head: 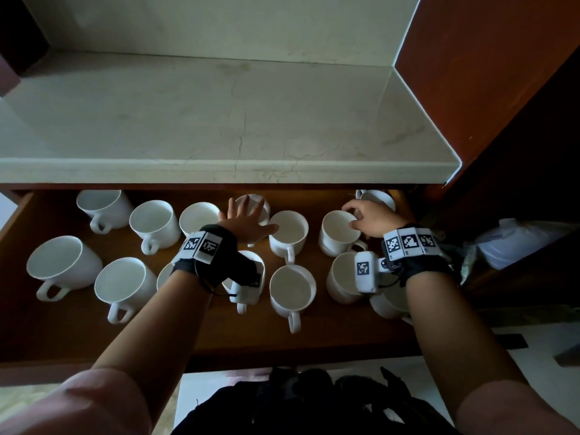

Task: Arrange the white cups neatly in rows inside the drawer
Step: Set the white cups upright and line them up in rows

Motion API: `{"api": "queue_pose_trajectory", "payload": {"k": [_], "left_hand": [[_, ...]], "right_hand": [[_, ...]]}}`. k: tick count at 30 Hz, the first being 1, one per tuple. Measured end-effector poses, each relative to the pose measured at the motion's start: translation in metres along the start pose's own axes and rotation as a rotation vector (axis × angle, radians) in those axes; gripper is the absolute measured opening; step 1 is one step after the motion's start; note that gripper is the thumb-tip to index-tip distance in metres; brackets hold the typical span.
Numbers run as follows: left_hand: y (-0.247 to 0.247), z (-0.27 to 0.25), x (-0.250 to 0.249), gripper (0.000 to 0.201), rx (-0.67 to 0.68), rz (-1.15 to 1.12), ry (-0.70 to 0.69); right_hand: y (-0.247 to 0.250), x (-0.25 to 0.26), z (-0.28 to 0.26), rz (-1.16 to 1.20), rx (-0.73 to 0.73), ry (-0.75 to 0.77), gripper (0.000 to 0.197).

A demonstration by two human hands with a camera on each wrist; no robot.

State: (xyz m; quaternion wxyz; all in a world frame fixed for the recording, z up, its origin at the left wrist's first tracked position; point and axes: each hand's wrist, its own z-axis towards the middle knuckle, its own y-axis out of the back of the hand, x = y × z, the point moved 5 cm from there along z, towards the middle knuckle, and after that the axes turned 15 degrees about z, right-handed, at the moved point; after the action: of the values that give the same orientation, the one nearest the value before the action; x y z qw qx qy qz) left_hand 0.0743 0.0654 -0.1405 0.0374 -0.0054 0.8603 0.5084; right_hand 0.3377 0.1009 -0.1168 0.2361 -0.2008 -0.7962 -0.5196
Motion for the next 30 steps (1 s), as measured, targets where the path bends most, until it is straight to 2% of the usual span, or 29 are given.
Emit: {"api": "queue_pose_trajectory", "payload": {"k": [8,13,25,30], "left_hand": [[-0.002,0.006,0.002,0.083,-0.054,-0.059,-0.067],[-0.005,0.006,0.002,0.082,-0.015,-0.013,-0.053],[-0.009,0.008,0.008,0.084,-0.016,-0.031,-0.015],[-0.01,0.008,0.01,0.084,-0.012,-0.028,-0.009]], "right_hand": [[-0.009,-0.007,0.004,-0.037,-0.067,-0.088,0.036],[-0.01,-0.013,0.006,0.091,-0.131,-0.079,0.034],[-0.021,-0.011,0.014,0.323,-0.244,-0.087,0.024],[-0.029,-0.008,0.017,0.389,-0.213,-0.118,0.028]]}}
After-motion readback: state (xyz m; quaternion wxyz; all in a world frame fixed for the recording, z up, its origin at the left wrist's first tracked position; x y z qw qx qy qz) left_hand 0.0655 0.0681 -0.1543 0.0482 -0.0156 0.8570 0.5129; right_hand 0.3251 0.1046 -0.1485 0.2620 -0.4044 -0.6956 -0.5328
